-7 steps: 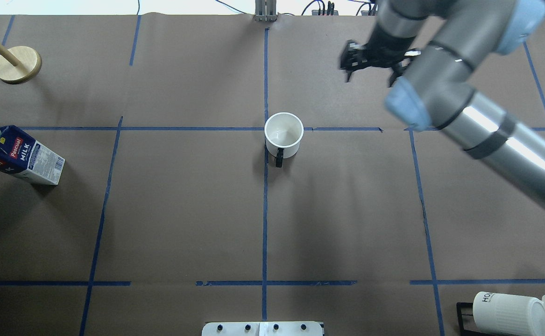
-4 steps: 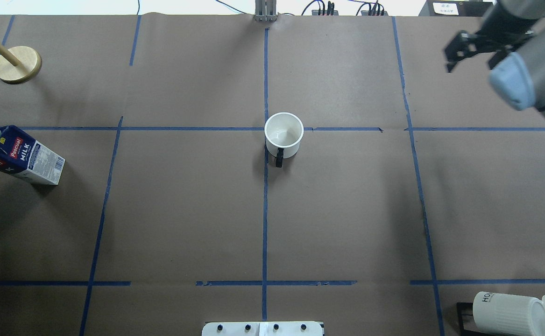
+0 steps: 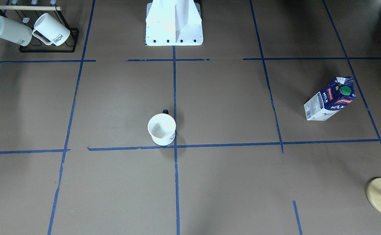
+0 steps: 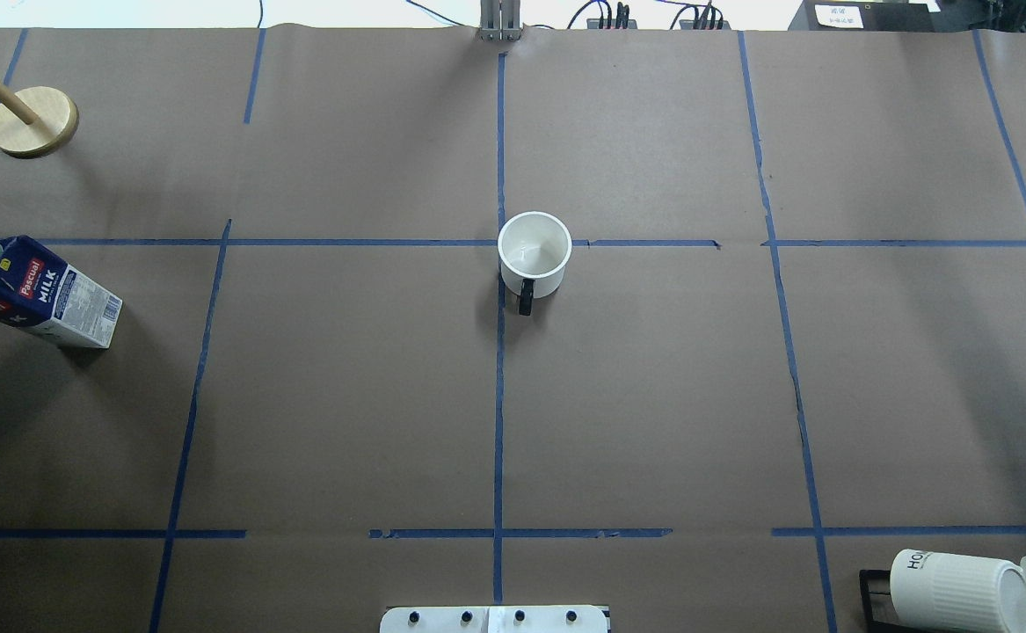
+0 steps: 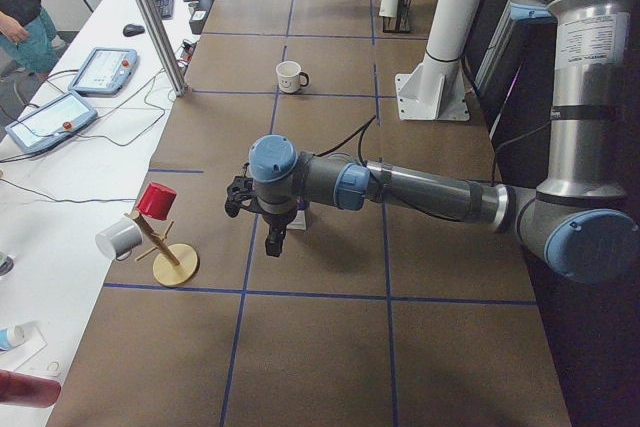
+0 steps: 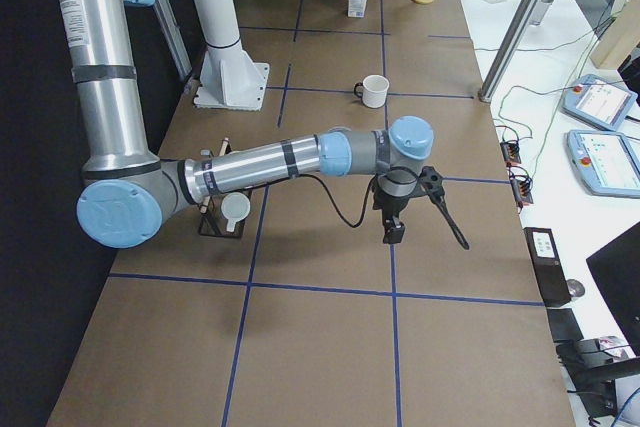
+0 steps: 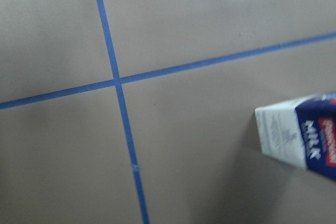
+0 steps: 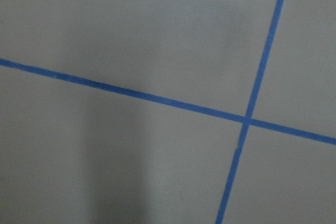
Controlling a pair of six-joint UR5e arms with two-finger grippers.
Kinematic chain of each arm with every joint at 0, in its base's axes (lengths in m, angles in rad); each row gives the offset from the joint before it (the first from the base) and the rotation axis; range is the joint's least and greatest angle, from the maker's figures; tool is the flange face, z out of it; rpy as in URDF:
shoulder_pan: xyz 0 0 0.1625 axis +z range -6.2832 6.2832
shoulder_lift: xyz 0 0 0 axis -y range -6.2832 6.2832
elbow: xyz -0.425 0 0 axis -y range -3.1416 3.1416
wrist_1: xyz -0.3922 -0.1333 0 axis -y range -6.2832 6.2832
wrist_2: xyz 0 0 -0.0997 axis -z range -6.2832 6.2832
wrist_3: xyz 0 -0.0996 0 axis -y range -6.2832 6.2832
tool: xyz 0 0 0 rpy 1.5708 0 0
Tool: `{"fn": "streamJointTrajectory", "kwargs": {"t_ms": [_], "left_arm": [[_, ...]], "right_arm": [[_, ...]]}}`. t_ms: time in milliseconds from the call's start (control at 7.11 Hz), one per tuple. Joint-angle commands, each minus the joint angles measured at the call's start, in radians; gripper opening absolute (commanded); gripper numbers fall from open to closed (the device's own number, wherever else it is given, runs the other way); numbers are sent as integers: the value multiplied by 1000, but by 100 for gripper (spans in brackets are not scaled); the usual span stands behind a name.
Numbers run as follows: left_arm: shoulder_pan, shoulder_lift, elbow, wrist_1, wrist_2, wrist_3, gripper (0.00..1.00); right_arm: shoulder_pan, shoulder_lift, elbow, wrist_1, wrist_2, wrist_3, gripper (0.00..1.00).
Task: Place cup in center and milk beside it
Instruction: 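Reach the left gripper to the milk carton and grasp its top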
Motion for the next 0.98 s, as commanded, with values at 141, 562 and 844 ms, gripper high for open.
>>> {"fn": "streamJointTrajectory", "kwargs": {"t_ms": [141,562,844], "left_arm": [[3,-43,-52,-11,-5,-13,100],[142,-118,-66,-11,21,-211,100],[220,-112,-68,-97,85,-336,100]], "right_arm": [[59,-220,50,151,0,-37,100],[59,-214,49,152,1,-13,100],[59,-214,44,152,1,-11,100]]}}
